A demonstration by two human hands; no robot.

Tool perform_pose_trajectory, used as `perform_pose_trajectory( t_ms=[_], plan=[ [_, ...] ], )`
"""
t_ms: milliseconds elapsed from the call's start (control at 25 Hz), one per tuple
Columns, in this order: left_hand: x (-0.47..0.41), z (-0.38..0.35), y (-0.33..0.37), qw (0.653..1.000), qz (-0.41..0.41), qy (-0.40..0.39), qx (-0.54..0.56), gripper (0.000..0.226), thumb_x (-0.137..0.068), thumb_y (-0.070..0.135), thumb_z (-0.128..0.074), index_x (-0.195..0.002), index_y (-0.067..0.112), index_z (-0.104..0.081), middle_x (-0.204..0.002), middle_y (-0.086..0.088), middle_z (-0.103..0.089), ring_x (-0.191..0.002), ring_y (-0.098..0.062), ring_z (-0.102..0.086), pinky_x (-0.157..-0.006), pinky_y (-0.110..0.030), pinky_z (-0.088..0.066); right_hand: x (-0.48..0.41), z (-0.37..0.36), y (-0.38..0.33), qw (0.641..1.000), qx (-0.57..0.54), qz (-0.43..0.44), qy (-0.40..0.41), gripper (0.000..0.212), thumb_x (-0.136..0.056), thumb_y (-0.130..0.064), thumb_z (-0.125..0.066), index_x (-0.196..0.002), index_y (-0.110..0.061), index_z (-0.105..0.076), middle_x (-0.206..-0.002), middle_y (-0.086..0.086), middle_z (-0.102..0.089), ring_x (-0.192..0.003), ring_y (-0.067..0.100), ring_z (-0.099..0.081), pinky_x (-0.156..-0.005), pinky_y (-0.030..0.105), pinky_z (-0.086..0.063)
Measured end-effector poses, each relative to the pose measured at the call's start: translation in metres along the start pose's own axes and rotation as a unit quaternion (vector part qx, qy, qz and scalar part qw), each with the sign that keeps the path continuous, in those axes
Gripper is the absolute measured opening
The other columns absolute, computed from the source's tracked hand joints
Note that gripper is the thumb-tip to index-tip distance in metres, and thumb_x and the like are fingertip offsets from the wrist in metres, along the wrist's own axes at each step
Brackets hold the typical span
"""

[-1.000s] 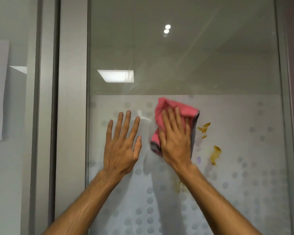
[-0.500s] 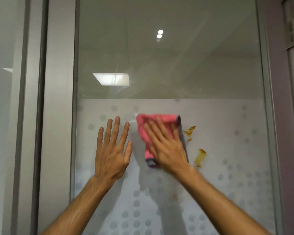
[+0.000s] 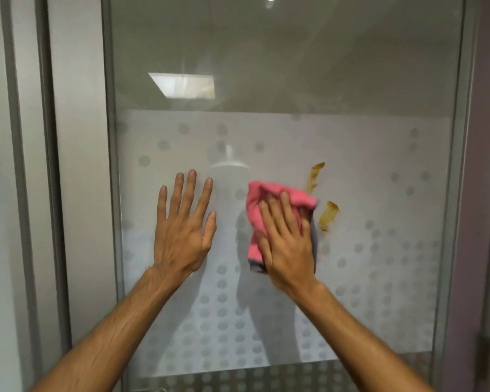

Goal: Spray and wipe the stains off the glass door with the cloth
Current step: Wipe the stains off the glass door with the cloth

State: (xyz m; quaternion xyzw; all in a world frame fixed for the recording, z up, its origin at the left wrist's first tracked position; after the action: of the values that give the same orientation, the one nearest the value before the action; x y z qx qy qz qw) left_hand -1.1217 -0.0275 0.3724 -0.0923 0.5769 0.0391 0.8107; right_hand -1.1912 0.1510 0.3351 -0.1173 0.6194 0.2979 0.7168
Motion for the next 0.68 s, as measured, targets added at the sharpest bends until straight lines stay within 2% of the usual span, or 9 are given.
perform_pose_trajectory(
  t_ms=[120, 200, 320, 480, 680],
  plan=[
    [0.013, -0.005, 0.018, 1.000, -0.007, -0.004, 0.010, 0.067, -0.102, 0.040, -0.037, -0.161, 0.022, -0.012, -0.170, -0.010, -0.002, -0.158, -0.028, -0.001, -0.126, -0.057, -0.010, 0.093, -0.027, -0.019, 0.993, 0.039, 0.096, -0.063, 0.063, -0.105, -0.041, -0.040, -0.163, -0.019, -0.025, -0.171, 0.011, -0.020, -0.160, 0.032, -0.010, -0.122, 0.067, -0.016],
    [0.022, -0.010, 0.028, 1.000, -0.008, -0.010, 0.010, 0.067, -0.102, 0.040, -0.036, -0.161, 0.021, -0.013, -0.170, -0.011, -0.003, -0.157, -0.029, -0.001, -0.126, -0.057, -0.010, 0.136, -0.041, -0.024, 0.980, 0.060, 0.165, -0.096, 0.063, -0.106, -0.055, -0.038, -0.163, -0.030, -0.026, -0.168, 0.012, -0.026, -0.159, 0.034, -0.012, -0.120, 0.068, -0.017],
    [0.029, -0.015, 0.039, 1.000, -0.013, -0.014, -0.001, 0.066, -0.102, 0.041, -0.035, -0.161, 0.020, -0.013, -0.170, -0.011, -0.003, -0.157, -0.030, -0.001, -0.125, -0.057, -0.010, 0.142, -0.041, -0.017, 0.972, 0.073, 0.204, -0.090, 0.066, -0.102, -0.064, -0.044, -0.161, -0.037, -0.029, -0.168, 0.009, -0.030, -0.158, 0.033, -0.021, -0.120, 0.068, -0.015],
    [0.031, -0.018, 0.052, 1.000, -0.018, -0.011, 0.001, 0.067, -0.102, 0.040, -0.037, -0.161, 0.018, -0.015, -0.170, -0.012, -0.003, -0.157, -0.031, -0.002, -0.124, -0.060, -0.012, 0.106, -0.025, -0.011, 0.959, 0.071, 0.271, -0.044, 0.058, -0.106, -0.047, -0.049, -0.159, -0.030, -0.035, -0.167, 0.006, -0.032, -0.156, 0.029, -0.027, -0.119, 0.069, -0.019],
    [0.022, -0.012, 0.063, 1.000, -0.006, 0.011, 0.024, 0.063, -0.102, 0.036, -0.037, -0.160, 0.020, -0.017, -0.170, -0.010, -0.005, -0.157, -0.030, -0.003, -0.125, -0.059, -0.011, -0.014, 0.019, 0.039, 0.970, 0.075, 0.227, 0.033, 0.059, -0.104, -0.028, -0.057, -0.159, -0.018, -0.037, -0.166, 0.010, -0.034, -0.155, 0.034, -0.029, -0.123, 0.069, -0.006]
  ],
)
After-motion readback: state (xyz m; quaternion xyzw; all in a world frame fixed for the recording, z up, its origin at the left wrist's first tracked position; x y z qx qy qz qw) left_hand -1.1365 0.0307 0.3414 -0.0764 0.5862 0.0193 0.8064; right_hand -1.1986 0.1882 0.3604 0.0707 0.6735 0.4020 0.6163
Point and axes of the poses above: each hand's wrist, its own x-axis away from the middle knuckle, its own z-axis out of the back of the hand, y = z × x, the point moved 10 cm from there along -x, towards the middle knuckle
